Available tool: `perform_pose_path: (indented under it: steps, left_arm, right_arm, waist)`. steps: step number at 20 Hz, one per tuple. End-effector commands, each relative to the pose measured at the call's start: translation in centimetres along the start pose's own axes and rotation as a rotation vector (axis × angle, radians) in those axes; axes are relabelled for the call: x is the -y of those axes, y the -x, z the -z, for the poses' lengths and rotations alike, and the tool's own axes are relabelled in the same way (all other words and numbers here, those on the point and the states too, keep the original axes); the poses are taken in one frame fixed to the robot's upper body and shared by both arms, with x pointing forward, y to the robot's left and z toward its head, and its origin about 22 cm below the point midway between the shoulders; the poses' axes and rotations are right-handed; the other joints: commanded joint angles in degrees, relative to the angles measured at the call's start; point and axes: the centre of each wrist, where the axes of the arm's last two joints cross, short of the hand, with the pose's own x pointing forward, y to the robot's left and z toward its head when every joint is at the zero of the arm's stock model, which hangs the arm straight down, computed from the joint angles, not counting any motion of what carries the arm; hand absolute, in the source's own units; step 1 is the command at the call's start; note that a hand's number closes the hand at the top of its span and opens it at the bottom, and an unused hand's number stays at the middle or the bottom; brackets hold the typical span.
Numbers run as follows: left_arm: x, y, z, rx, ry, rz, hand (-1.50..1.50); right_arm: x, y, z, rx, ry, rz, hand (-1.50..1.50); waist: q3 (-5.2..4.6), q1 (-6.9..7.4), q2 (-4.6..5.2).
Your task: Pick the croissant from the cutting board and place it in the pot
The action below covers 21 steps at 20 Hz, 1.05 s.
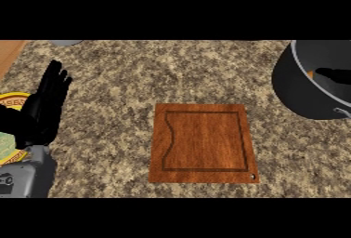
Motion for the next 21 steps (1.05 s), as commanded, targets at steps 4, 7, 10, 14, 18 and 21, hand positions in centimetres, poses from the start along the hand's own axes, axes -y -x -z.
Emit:
perform_pose_path:
  steps: [4,7,10,14,18,21]
  left_arm:
    - [0.2,1.1,-1.2,-0.011,0.002,0.000,0.00]
    - [-1.3,-0.7,-0.4,0.006,-0.003,-0.006,0.00]
    - [-1.7,0.1,-1.3,0.005,0.009,0.011,0.00]
    - [-0.7,-0.2,-0.2,-0.003,-0.011,0.009,0.00]
    - [1.1,0.1,0.1,0.001,-0.001,0.001,0.00]
    - [0.1,-0.3,1.3,0.012,0.000,-0.004,0.00]
  right_arm:
    - [5.2,3.5,-1.9,-0.005,0.012,0.109,-1.50]
    - [10.3,3.2,-2.2,-0.003,0.021,0.100,-1.50]
    - [12.9,4.5,-3.8,0.003,-0.002,0.117,-1.50]
    - [14.9,4.2,-4.1,0.006,-0.023,0.097,-1.50]
    - [16.0,4.7,-4.8,-0.018,-0.035,0.055,-1.50]
    - [16.4,4.0,-4.3,-0.017,-0.039,0.073,-1.50]
  waist:
    - [0.75,-0.26,0.37]
    - [0.77,-0.24,0.37]
    - [0.79,-0.12,0.35]
    - [0.81,-0.18,0.51]
    - [0.83,-0.04,0.52]
    - [0.86,0.16,0.66]
